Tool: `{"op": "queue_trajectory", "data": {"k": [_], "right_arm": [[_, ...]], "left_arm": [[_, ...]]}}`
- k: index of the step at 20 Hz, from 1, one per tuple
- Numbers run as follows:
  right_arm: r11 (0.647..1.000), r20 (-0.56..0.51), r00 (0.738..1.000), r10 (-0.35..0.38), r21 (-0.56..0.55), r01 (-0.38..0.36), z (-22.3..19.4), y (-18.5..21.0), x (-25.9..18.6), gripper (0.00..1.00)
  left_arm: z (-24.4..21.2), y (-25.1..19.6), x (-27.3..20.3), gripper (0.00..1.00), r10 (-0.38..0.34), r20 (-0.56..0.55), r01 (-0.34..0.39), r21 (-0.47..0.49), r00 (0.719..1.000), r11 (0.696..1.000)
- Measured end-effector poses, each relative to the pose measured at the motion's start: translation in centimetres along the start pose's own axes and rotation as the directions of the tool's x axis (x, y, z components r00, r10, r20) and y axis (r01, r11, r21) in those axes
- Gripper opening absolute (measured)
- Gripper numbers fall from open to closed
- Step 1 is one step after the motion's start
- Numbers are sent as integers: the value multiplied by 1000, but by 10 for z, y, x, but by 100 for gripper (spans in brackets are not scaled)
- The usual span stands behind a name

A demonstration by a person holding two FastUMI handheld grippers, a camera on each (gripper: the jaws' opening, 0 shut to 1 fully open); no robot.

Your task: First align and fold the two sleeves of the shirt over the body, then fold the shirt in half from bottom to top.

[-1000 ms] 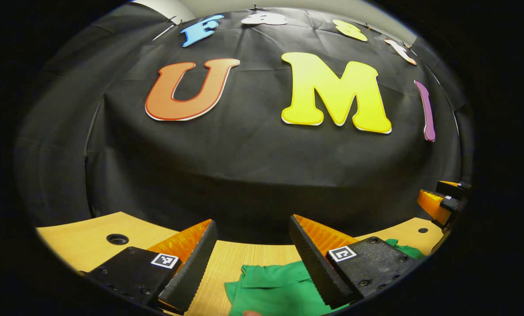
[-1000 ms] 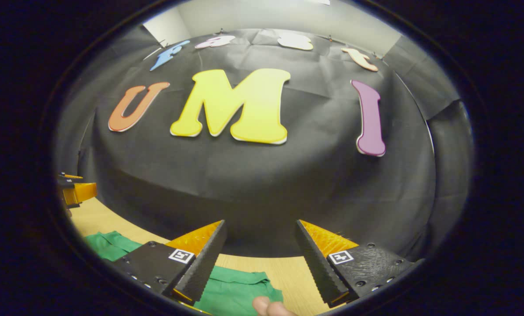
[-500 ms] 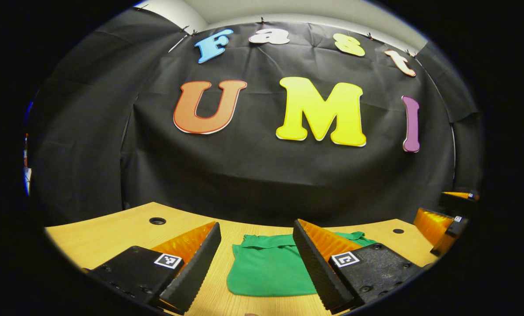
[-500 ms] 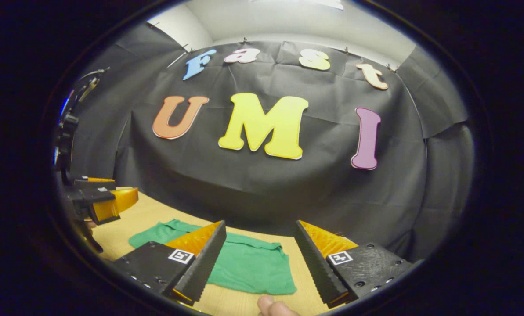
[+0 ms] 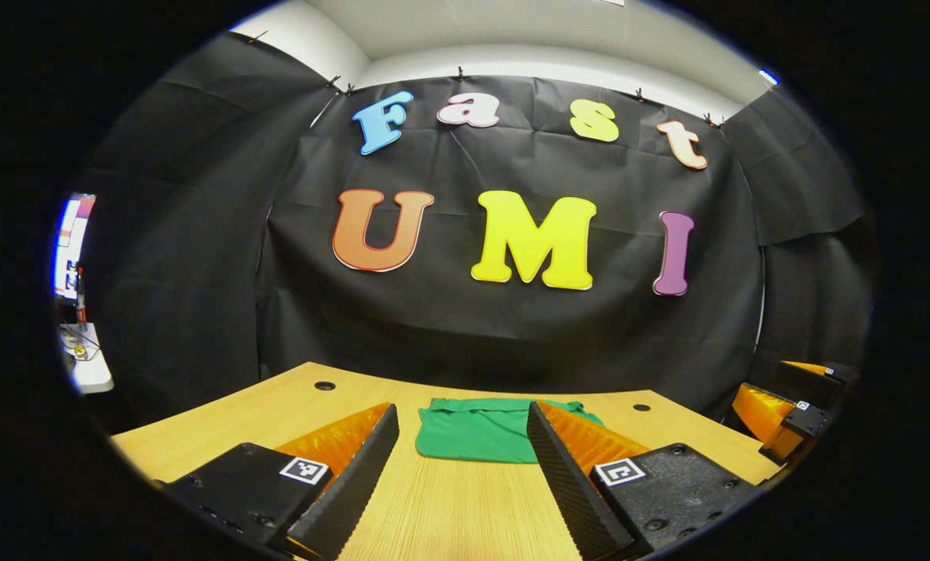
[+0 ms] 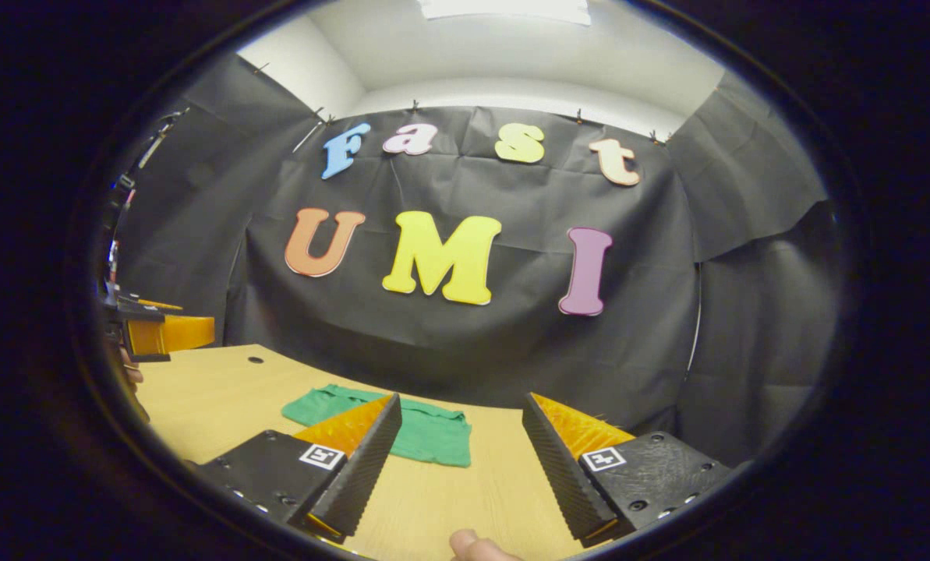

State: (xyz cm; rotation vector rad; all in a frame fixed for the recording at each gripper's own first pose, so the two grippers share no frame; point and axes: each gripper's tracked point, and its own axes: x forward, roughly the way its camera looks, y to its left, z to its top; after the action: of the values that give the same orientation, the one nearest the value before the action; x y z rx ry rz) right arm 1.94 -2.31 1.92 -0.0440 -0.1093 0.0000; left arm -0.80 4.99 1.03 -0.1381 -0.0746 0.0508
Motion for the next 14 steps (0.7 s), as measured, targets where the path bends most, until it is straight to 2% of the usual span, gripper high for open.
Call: {"op": "queue_trajectory", "data": {"k": [2, 4, 6, 9, 10, 14], "right_arm": [[999, -12, 999, -36, -22, 35, 6, -23, -35, 94], [995, 4, 996, -90, -35, 90, 15, -43, -62, 96], [995, 32, 994, -101, -12, 101, 24, -48, -87, 92], [990, 53, 989, -135, -26, 137, 26, -54, -103, 96], [990, 46, 989, -139, -30, 140, 24, -51, -105, 96], [996, 32, 997, -74, 49, 72, 30, -18, -108, 94]], "left_arm": [[8, -7, -33, 100, -13, 1, 13, 8, 1000, 1000], [11, -13, -58, 100, -15, 8, 15, 11, 1000, 1000], [6, -13, -76, 100, -3, 1, 3, 20, 1000, 1000], [-1, -23, -89, 100, -44, -13, 45, 9, 999, 999], [4, -24, -90, 100, -55, 1, 55, 9, 998, 998], [9, -18, -94, 100, -82, 17, 81, 24, 997, 996]]}}
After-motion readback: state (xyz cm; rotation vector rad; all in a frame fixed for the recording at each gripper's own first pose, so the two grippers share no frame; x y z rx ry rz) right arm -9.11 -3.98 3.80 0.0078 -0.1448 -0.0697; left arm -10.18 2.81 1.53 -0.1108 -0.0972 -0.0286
